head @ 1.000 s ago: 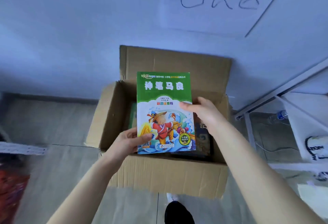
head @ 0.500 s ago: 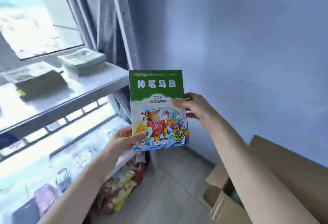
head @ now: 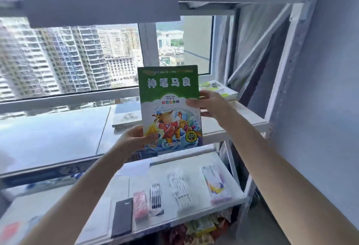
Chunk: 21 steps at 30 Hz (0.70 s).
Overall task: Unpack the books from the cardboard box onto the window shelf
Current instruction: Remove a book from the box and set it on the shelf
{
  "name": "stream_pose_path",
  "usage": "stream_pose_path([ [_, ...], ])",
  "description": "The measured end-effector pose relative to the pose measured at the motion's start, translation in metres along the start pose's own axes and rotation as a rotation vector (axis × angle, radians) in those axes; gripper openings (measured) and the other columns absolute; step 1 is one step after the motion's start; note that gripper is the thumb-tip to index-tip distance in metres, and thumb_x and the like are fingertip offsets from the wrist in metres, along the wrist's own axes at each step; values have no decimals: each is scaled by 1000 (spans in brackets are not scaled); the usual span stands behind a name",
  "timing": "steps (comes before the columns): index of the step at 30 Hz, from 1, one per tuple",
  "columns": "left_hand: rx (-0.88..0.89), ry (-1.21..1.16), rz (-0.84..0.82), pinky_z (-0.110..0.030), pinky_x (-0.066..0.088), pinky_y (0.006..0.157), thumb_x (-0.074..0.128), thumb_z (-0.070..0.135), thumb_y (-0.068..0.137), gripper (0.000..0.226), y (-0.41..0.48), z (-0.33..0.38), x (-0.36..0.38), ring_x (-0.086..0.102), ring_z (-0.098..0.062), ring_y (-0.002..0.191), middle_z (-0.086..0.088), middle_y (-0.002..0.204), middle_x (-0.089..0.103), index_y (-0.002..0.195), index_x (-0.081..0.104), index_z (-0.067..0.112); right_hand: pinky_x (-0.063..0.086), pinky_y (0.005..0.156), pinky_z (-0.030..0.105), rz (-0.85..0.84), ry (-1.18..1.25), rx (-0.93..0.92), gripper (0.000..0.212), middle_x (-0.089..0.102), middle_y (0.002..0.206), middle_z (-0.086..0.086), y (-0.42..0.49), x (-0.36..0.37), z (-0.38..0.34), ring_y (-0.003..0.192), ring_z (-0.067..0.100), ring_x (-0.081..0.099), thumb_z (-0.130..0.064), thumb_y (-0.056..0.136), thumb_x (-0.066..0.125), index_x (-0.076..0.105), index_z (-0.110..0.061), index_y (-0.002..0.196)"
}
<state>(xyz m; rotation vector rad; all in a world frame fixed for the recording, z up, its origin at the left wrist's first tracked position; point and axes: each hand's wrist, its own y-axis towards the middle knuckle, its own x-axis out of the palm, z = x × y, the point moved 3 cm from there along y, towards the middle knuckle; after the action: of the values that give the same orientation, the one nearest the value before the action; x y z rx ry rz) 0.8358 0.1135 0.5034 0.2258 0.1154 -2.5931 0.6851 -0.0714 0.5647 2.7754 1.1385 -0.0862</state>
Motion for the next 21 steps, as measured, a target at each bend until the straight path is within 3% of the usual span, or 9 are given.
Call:
stream_pose_path([
  [3,33,55,68,-41,50,93,63,2,85,37,36,-8,-33,64,-24,91,-20,115,66,121,58,-2,57,61,23,-83,15,-55,29,73,95,5,50,25,8,84,17,70,-12,72,79,63,-14,98],
  [8,52,90,166,-31,57,79,73,8,76,42,88,-37,-80,68,-21,95,-7,109,72,118,64,8,56,64,20,-158,24,-102,35,71,105,4,113,61,37,89,14,68,-11,72,79,62,-21,100],
  [12,49,104,208,-27,60,71,73,6,76,31,111,-69,-95,72,-10,85,8,93,76,106,69,16,54,58,16,-201,43,-106,33,71,102,3,136,83,67,84,10,69,-5,72,77,63,-19,98],
  [16,41,70,227,-19,56,64,74,10,77,30,123,-87,-100,71,-8,87,10,95,76,104,70,22,58,70,27,-180,44,-135,28,71,103,4,147,93,89,91,19,69,-10,77,74,64,-17,102],
  [21,76,112,247,-19,56,66,75,19,76,34,119,-99,-101,69,-4,92,17,102,73,107,67,33,59,79,33,-215,0,-182,21,72,104,-5,149,95,105,94,14,69,-25,82,70,63,-28,102],
])
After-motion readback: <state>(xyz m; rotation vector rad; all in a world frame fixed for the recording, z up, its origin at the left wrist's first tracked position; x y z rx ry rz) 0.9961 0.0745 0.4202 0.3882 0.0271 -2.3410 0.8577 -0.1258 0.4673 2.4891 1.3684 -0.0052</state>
